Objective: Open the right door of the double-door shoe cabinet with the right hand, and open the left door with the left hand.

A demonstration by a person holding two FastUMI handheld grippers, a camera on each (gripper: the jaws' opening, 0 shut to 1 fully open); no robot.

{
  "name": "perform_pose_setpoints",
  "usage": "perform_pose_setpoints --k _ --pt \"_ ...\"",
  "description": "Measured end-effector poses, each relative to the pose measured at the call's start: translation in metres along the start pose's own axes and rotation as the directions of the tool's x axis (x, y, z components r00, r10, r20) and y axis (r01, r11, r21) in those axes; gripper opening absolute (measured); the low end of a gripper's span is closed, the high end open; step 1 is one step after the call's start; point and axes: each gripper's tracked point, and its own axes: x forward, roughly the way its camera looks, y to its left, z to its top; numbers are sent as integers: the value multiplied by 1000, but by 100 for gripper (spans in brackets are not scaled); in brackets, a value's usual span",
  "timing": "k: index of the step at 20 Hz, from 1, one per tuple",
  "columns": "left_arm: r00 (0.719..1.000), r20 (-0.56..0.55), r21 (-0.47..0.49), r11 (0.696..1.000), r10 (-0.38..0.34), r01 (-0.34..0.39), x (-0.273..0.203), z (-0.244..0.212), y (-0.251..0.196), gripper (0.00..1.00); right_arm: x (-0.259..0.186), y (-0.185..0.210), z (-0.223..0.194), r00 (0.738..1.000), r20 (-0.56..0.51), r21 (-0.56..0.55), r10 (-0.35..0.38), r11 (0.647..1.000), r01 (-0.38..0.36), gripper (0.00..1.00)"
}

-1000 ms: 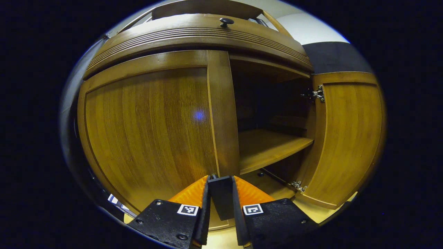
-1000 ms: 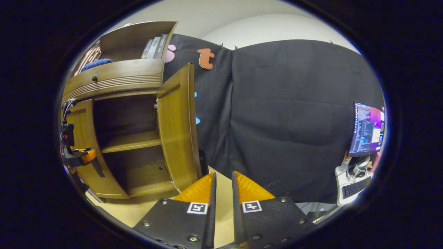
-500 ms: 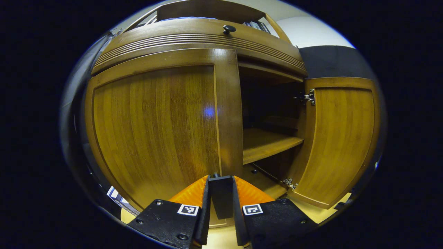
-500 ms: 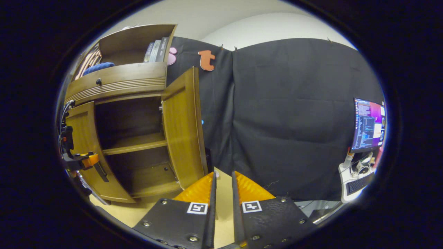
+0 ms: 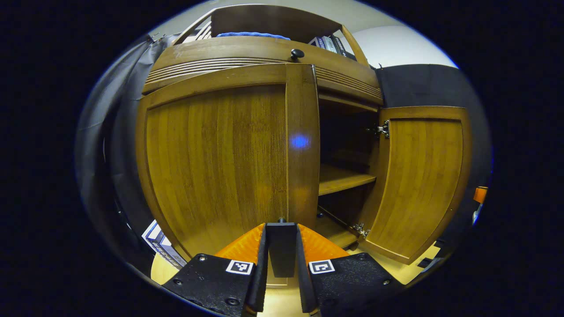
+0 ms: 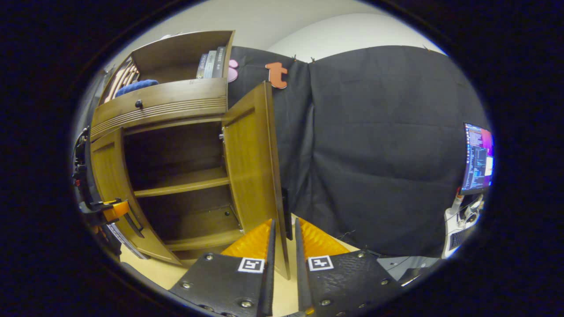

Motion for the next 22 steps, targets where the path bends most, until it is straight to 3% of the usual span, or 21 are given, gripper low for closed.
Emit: perform_pose_setpoints --k 2,3,10,14,15,16,18,21,22 --pt "1000 7 0 1000 4 -4 -12 -2 3 34 4 14 -5 999 -13 9 44 999 -44 22" --pt "1000 10 -5 1000 5 -5 -18 -2 4 30 6 22 -8 997 -22 10 68 998 -68 22" --pt "999 23 -27 999 43 -42 -71 -8 21 32 14 85 -24 966 -75 -29 246 968 -249 22" --pt "995 23 -43 995 96 -95 -100 -11 39 30 19 131 -29 931 -94 -28 352 934 -355 22" --pt "994 23 -46 993 110 -109 -107 -12 44 34 19 142 -30 921 -97 -26 377 924 -381 22" --pt "992 24 -46 992 122 -121 -114 -12 49 28 21 154 -32 911 -101 -27 401 914 -405 22" --pt "990 25 -42 990 139 -138 -124 -13 57 31 19 175 -36 888 -114 -28 445 892 -450 22" --pt "986 22 -38 986 165 -164 -135 -14 66 23 15 202 -44 857 -130 -21 498 863 -505 22" --pt "985 21 -39 985 170 -169 -137 -14 69 25 13 208 -46 849 -132 -21 511 855 -518 22"
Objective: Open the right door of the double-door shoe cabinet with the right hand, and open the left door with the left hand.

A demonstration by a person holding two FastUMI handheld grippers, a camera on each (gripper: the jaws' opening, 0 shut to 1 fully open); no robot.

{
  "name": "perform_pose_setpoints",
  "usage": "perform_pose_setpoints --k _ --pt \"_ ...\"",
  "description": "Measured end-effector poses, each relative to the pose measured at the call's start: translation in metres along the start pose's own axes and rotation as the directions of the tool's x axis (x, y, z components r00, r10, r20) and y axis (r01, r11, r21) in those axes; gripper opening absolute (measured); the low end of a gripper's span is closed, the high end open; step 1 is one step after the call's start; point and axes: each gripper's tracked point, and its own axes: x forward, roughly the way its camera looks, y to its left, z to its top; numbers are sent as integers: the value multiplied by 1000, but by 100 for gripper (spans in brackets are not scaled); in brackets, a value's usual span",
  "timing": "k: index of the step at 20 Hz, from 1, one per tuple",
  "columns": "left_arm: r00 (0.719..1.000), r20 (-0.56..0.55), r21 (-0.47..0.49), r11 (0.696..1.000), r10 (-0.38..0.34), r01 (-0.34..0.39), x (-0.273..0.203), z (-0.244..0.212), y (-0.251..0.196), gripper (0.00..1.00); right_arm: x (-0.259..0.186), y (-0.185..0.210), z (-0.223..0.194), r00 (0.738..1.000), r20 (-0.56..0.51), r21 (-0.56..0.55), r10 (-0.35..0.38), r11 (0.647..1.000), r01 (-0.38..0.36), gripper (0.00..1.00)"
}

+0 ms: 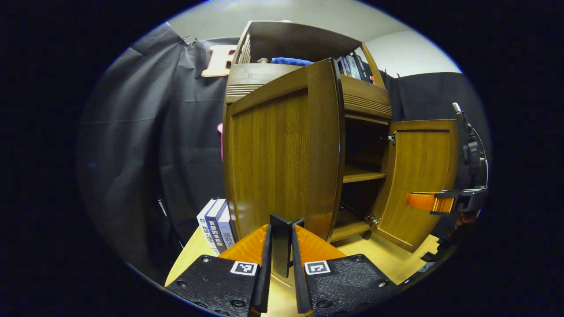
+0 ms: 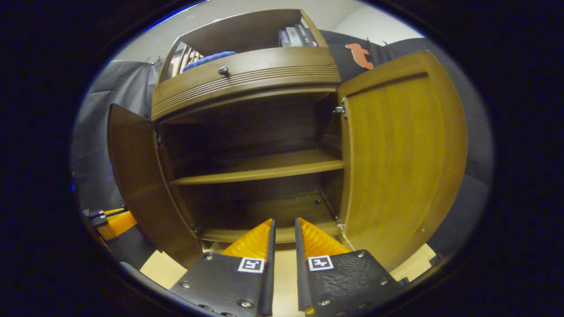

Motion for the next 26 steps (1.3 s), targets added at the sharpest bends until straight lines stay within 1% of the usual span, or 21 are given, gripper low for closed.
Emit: perform_pose_setpoints --k 1,2,3,4,5,7,10,11,17,18,19,20,22,23,24,26 --pt "1000 1 -1 1000 4 -4 -2 0 3 23 2 6 -2 1000 -3 -2 14 1000 -14 22" --pt "1000 2 -2 1000 9 -9 -3 0 5 25 5 11 -3 1000 -9 -4 27 1000 -27 22" --pt "1000 3 -2 1000 15 -15 -5 0 7 25 8 16 -4 999 -14 -7 39 999 -39 22" --pt "1000 5 -2 1000 22 -22 -6 0 10 23 11 19 -5 999 -16 -10 48 999 -48 22" --pt "1000 6 -2 1000 29 -29 -7 0 13 25 14 22 -6 998 -17 -13 57 998 -57 22" --pt "999 10 -4 999 41 -41 -11 0 18 22 20 27 -5 997 -21 -16 73 997 -73 22" --pt "998 8 -10 998 66 -66 -15 1 27 25 30 36 -7 995 -31 -22 97 995 -98 22" --pt "997 8 -8 997 77 -77 -17 0 30 23 32 40 -8 994 -35 -21 107 994 -108 22" --pt "986 9 -4 986 169 -169 -30 0 59 25 45 73 -14 981 -62 -44 185 981 -187 22" --pt "982 9 1 982 191 -191 -32 1 65 22 47 78 -14 978 -65 -44 196 979 -199 22" --pt "978 9 9 978 210 -210 -35 -1 73 22 48 84 -15 976 -67 -45 207 977 -211 22" --pt "978 15 15 978 208 -208 -36 2 77 22 48 88 -15 973 -70 -47 218 974 -221 22" --pt "981 21 23 981 193 -194 -40 4 83 17 44 95 -21 969 -77 -58 235 969 -239 22" --pt "982 28 32 982 185 -186 -39 5 82 12 44 99 -21 967 -82 -62 239 968 -244 22" --pt "983 25 49 982 183 -184 -39 5 83 19 45 100 -22 966 -86 -62 242 967 -248 22" --pt "984 30 70 982 175 -177 -40 5 87 19 43 103 -22 965 -88 -58 247 966 -253 22"
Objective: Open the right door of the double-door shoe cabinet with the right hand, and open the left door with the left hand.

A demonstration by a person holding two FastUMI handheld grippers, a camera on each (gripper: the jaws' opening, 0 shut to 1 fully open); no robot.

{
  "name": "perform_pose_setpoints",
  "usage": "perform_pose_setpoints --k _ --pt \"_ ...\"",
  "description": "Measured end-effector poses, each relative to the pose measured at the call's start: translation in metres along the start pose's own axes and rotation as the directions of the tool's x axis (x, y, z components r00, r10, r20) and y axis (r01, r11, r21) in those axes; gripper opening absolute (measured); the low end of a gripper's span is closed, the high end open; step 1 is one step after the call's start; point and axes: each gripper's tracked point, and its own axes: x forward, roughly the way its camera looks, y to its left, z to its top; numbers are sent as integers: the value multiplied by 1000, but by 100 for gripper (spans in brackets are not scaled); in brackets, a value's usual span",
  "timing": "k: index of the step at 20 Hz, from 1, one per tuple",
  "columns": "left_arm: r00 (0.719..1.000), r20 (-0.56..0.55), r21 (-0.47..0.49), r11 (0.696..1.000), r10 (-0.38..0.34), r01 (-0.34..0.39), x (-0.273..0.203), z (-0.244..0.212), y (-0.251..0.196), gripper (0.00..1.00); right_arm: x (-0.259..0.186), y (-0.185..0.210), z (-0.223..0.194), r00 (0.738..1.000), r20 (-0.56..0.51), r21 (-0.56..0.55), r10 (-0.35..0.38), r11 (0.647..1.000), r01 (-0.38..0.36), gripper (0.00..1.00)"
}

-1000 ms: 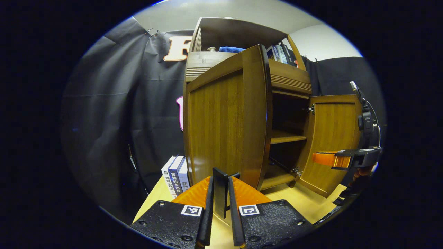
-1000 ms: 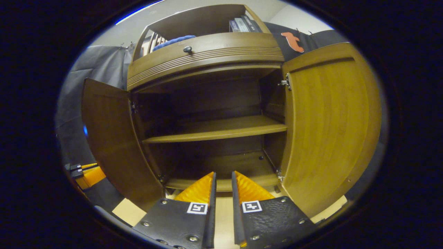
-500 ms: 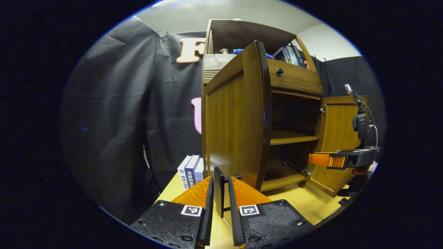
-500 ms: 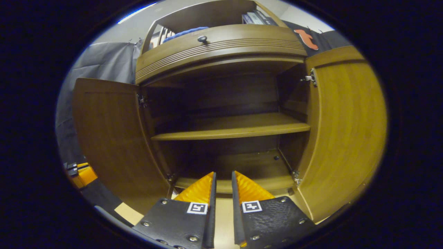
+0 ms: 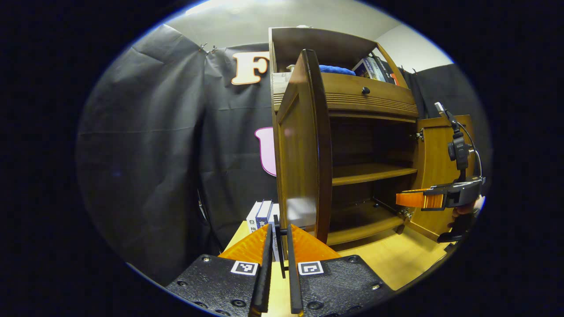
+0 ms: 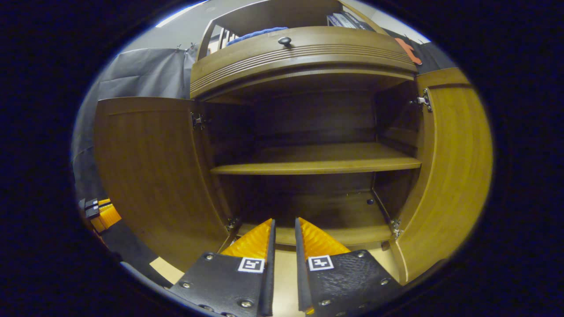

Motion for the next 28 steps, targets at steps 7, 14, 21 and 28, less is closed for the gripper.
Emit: perform_pose_setpoints --k 7,14,21,28 --pt "1000 15 -4 1000 22 -22 1 8 27 15 -4 6 -1 1000 1 -3 6 1000 -6 22" --pt "998 33 21 998 52 -52 0 15 40 15 -7 11 -6 1000 -3 -7 17 1000 -17 22" --pt "989 19 -16 990 144 -144 -8 12 62 15 -8 11 -8 999 -3 -12 32 999 -33 22" --pt "965 12 -55 963 264 -263 -23 10 90 72 -7 2 -8 999 -4 -6 34 999 -34 22"
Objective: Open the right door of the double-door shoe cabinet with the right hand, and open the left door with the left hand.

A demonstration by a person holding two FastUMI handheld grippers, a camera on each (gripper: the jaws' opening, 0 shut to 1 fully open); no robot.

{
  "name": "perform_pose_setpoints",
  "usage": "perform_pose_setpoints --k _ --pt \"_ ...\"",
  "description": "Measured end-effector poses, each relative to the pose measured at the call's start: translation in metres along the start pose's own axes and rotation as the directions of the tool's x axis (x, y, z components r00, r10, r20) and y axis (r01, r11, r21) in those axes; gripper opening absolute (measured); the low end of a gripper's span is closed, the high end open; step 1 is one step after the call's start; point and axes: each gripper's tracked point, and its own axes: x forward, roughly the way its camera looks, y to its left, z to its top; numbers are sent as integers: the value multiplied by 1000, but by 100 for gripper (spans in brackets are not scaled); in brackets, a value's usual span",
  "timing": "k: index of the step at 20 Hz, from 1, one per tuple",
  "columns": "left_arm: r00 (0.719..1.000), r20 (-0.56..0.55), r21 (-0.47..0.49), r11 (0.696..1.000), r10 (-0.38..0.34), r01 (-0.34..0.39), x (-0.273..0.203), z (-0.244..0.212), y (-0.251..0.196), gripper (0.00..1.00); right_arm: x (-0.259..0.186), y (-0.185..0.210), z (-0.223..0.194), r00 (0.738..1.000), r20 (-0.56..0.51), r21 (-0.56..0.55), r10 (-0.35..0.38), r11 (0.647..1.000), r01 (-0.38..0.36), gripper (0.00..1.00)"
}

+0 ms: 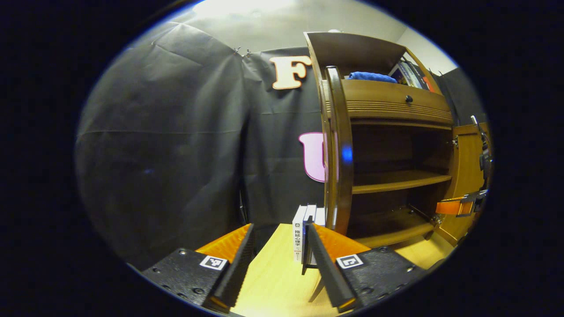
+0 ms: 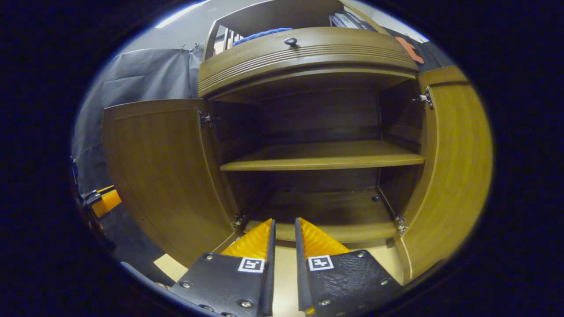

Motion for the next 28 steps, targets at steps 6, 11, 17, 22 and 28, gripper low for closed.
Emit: perform_pose_setpoints --k 6,11,17,22,28 --pt "996 42 -19 997 78 -77 -29 30 11 95 -3 -5 2 1000 3 -1 9 1000 -9 22" --pt "996 86 -53 998 -24 29 -58 70 -41 93 -11 -19 12 999 42 10 -24 1000 23 28" --pt "963 155 -72 970 -219 232 -53 98 -134 93 -37 -45 42 989 120 -25 -81 996 84 96" --pt "914 152 -76 918 -375 389 -31 97 -209 93 -80 -73 82 962 213 6 -170 985 173 94" --pt "847 138 -33 852 -513 522 -8 86 -277 95 -127 -89 119 913 319 0 -252 964 266 94"
